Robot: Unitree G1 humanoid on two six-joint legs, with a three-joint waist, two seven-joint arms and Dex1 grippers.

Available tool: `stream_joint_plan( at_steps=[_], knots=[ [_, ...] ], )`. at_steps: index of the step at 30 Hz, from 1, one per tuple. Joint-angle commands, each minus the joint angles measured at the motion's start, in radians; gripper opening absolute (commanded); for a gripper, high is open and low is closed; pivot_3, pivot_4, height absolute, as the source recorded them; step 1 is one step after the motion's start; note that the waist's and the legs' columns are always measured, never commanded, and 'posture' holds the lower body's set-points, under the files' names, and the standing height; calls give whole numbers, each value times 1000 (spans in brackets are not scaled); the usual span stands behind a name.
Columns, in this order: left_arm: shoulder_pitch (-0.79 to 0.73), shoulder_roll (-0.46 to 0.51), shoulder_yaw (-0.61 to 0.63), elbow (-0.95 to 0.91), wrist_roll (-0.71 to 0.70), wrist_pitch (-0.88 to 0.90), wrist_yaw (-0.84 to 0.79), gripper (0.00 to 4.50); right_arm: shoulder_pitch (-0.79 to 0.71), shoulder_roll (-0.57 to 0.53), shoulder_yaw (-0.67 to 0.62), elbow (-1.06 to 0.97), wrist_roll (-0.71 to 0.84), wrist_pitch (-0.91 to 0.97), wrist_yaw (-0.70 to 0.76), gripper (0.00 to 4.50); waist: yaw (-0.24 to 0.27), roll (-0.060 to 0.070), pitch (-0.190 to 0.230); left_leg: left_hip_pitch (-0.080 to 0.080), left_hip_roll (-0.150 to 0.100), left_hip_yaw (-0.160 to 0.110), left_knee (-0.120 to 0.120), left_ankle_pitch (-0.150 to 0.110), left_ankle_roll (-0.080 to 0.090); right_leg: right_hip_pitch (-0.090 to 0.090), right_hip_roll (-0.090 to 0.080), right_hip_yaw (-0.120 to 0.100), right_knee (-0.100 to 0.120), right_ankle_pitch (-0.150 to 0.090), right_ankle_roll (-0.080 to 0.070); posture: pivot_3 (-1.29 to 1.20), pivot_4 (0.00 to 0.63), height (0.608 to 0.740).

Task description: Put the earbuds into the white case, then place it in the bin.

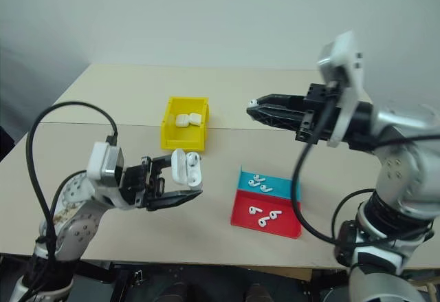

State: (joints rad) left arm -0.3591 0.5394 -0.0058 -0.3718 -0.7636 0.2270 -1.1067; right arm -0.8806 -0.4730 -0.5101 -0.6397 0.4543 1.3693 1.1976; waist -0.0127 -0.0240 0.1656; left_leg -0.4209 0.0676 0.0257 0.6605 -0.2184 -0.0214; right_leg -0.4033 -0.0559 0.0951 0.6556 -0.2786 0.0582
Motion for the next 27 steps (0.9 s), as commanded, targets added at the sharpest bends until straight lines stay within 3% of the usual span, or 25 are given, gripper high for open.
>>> stream_joint_plan(
  at_steps=[1,6,12,20,27],
  knots=[
    [-72,-23,-10,24,-20,27,-11,2725,17,80,-128,-102,155,40,-85,1187,0,0,0,0,0,0,0,0,0,0,0,0,0,0,0,0,150,740],
    [-139,-50,-38,48,-11,63,-24,2725,60,169,-172,-157,335,43,-210,1187,-4,0,0,0,0,0,0,0,0,0,0,0,0,0,0,0,150,740],
    [-177,-74,-63,67,5,81,-33,2725,150,204,-126,-174,534,-21,-353,1187,-6,0,0,0,0,-1,0,0,0,0,0,0,1,0,0,0,150,740],
    [-186,-114,-68,85,35,64,-38,2725,250,137,-15,-136,735,-145,-490,1187,-7,0,0,0,0,-1,0,0,0,0,0,0,0,0,0,0,150,740],
    [-170,-113,-62,76,44,57,-51,2725,324,57,96,-122,762,-284,-531,1187,-9,0,0,0,0,-1,0,0,0,0,0,0,0,0,0,0,150,740]
  ],
)
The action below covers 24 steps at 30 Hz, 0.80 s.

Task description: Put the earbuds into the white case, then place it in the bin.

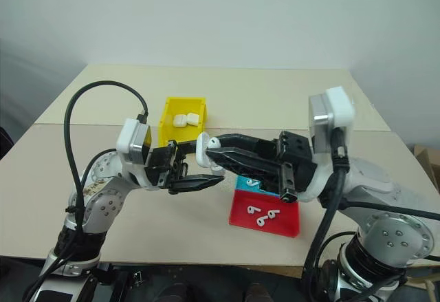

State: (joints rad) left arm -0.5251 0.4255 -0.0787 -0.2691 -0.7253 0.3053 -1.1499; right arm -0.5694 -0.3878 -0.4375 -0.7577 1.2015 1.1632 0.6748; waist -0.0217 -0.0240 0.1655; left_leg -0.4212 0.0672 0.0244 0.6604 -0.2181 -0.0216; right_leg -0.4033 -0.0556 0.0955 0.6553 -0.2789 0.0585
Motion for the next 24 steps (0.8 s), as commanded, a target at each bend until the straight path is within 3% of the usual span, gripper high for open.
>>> stream_joint_plan(
  at_steps=[1,11,24],
  knots=[
    [-3,1,11,-27,6,-21,-8,2725,21,-39,36,-1,9,-96,-11,1187,1,0,0,0,0,0,0,0,0,0,0,0,0,0,0,0,150,740],
    [4,-3,17,-26,19,-33,-13,2725,96,-150,130,15,-8,-238,-6,1187,1,0,0,0,0,0,0,0,0,0,0,0,-1,0,0,0,150,740],
    [14,-12,14,-28,25,-45,-12,2725,144,-218,215,24,-48,-341,-4,1187,5,0,0,0,0,0,0,0,0,0,0,0,-1,0,0,0,150,740]
  ],
)
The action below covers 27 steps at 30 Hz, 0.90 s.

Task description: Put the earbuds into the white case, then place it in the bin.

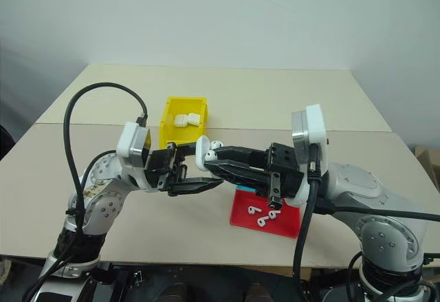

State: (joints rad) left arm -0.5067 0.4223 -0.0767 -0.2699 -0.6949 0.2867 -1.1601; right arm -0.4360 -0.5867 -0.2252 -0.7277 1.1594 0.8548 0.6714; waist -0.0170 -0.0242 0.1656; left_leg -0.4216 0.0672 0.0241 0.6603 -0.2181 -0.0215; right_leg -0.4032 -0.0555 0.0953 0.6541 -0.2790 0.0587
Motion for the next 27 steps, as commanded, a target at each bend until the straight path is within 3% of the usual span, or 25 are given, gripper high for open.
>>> stream_joint_plan(
  at_steps=[1,26,27],
  knots=[
    [-3,-10,12,-28,-4,-27,-1,2725,14,-26,5,-4,-9,-38,-2,1187,0,0,0,0,0,0,0,0,0,0,0,0,0,0,0,0,150,740],
    [4,-20,17,-33,4,-32,6,2725,54,-90,50,-4,-38,-115,5,1187,1,0,0,0,0,0,0,0,0,0,0,0,0,0,0,0,150,740],
    [3,-21,18,-33,6,-30,8,2725,58,-98,56,-9,-46,-118,16,1369,2,0,0,0,0,0,0,0,0,0,0,0,0,0,0,0,150,740]
  ],
)
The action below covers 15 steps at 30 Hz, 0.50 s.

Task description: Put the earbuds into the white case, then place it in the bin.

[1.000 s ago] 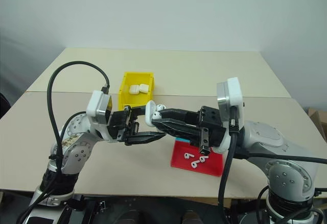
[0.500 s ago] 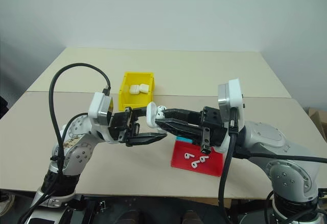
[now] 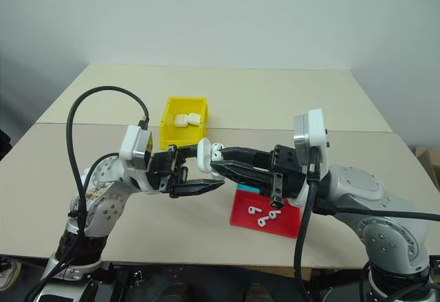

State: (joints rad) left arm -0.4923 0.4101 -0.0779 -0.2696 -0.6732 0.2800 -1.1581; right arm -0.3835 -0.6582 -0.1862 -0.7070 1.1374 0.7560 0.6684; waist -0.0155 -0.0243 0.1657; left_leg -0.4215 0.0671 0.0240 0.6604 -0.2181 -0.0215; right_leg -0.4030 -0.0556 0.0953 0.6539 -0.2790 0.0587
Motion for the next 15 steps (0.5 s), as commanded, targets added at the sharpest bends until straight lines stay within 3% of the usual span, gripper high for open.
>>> stream_joint_plan(
  at_steps=[1,2,10,15],
  knots=[
    [-11,-9,19,-32,-14,-24,6,2725,9,-34,22,-34,-31,-22,28,1598,0,0,0,0,0,0,0,0,0,0,0,0,0,0,0,0,150,740],
    [-12,-9,19,-30,-12,-25,5,2725,12,-40,30,-40,-52,-30,29,1802,0,0,0,0,0,0,0,0,0,0,0,0,0,0,0,0,150,740],
    [-6,-7,17,-24,-5,-31,-1,2725,18,-50,43,-32,-99,-52,18,1802,1,0,0,0,0,0,0,0,0,0,0,0,0,0,0,0,150,740],
    [-1,7,25,-4,6,-37,-17,2725,38,-94,-14,-20,-109,-72,45,1802,1,0,0,0,0,0,0,0,0,0,0,0,0,0,0,0,150,740]
  ],
)
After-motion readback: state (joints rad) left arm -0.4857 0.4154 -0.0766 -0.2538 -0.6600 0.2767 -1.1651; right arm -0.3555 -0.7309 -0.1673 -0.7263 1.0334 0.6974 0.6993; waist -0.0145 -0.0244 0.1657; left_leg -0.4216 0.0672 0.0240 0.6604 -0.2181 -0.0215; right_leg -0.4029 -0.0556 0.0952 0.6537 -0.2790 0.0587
